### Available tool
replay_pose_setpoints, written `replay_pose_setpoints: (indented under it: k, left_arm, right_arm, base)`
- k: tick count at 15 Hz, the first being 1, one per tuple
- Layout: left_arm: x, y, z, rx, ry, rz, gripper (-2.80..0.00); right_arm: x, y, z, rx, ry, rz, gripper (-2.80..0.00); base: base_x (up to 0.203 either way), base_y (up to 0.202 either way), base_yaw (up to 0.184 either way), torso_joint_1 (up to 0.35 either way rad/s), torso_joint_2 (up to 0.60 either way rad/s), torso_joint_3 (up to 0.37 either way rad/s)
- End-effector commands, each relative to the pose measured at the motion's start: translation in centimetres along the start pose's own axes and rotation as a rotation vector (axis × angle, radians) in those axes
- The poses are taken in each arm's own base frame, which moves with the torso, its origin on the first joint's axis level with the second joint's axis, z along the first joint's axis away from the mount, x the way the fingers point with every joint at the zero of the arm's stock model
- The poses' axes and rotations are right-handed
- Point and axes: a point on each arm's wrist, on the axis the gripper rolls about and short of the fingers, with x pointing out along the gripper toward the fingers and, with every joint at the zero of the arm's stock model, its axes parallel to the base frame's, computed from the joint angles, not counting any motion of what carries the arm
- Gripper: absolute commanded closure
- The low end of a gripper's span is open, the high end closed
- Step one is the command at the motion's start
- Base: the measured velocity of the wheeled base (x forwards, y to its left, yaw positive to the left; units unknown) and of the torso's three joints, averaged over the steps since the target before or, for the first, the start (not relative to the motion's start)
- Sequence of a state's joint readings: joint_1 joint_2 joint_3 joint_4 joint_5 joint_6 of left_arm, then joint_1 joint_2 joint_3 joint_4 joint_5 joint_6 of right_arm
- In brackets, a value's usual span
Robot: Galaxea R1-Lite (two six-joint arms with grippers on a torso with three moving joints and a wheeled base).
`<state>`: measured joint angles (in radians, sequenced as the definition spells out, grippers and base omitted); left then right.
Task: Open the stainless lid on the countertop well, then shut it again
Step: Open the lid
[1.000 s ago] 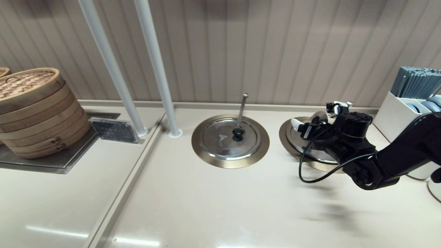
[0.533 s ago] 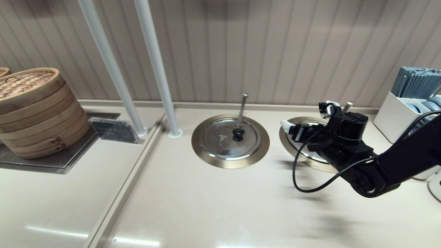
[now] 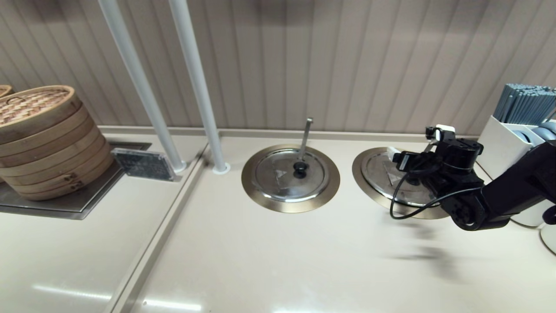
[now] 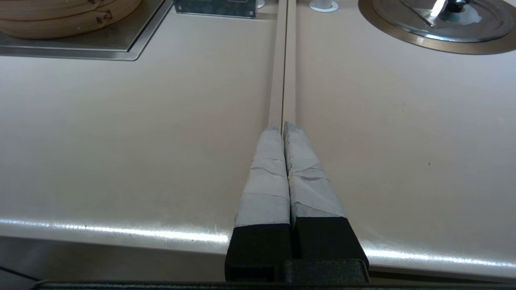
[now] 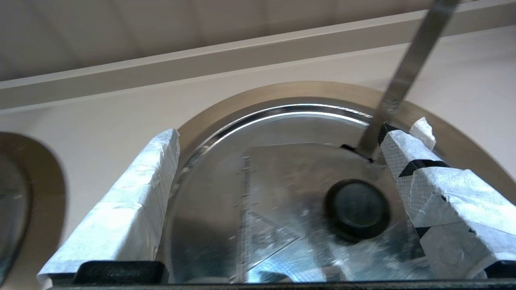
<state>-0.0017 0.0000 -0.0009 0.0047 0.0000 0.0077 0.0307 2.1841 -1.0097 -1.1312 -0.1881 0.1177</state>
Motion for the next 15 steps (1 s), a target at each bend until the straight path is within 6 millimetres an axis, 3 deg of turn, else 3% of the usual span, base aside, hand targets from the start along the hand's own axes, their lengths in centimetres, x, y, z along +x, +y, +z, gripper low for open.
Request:
replay_pose_setpoints:
  k: [1,8,15]
  left_arm:
    - [0.0,0.0,0.0,0.0,-0.001,0.0,0.0]
    - [0.0,0.0,0.0,0.0,0.0,0.0,0.0]
    - [0.0,0.0,0.0,0.0,-0.001,0.0,0.0]
  right_arm:
    - [1.7,-1.9,-1.5,-0.02,0.015,-0.052,-2.8]
    - [3.2,-2.5,-4.7,-0.029,0.069,-0.067,-2.8]
    - [3.7,-3.1,-5.4,-0.03,0.077,-0.08,-2.8]
  base:
    - [0.0,0.0,0.0,0.0,0.0,0.0]
    - [0.0,0.0,0.0,0.0,0.0,0.0]
    - [0.0,0.0,0.0,0.0,0.0,0.0]
